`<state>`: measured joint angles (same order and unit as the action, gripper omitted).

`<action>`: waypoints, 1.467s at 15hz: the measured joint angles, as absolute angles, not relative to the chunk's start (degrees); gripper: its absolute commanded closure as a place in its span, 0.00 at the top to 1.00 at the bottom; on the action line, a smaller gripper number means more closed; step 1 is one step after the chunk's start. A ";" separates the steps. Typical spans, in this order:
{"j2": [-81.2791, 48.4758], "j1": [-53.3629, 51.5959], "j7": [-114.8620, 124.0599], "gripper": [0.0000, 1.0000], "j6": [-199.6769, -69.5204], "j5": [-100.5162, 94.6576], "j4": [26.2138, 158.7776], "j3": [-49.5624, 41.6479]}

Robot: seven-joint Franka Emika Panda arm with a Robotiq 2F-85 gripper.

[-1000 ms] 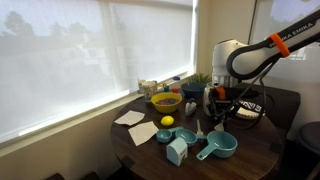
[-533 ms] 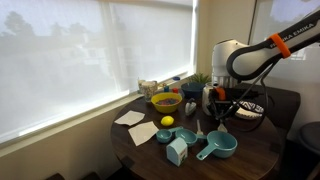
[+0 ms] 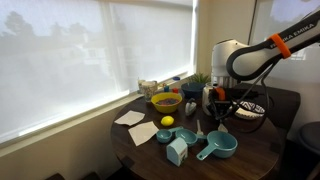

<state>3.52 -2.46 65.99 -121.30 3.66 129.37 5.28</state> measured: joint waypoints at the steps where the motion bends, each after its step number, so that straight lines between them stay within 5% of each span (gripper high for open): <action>1: 3.52 -2.49 65.99 0.04 -121.30 3.54 129.34 5.31; 20: 8.46 -2.59 65.62 0.04 -110.31 3.22 121.64 5.75; 21: 8.65 -2.60 65.55 0.14 -109.70 3.04 120.91 5.92; 22: 8.71 -2.60 65.55 0.14 -109.41 2.43 120.28 6.17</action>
<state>8.71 -2.60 65.55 -109.41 2.43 120.28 6.17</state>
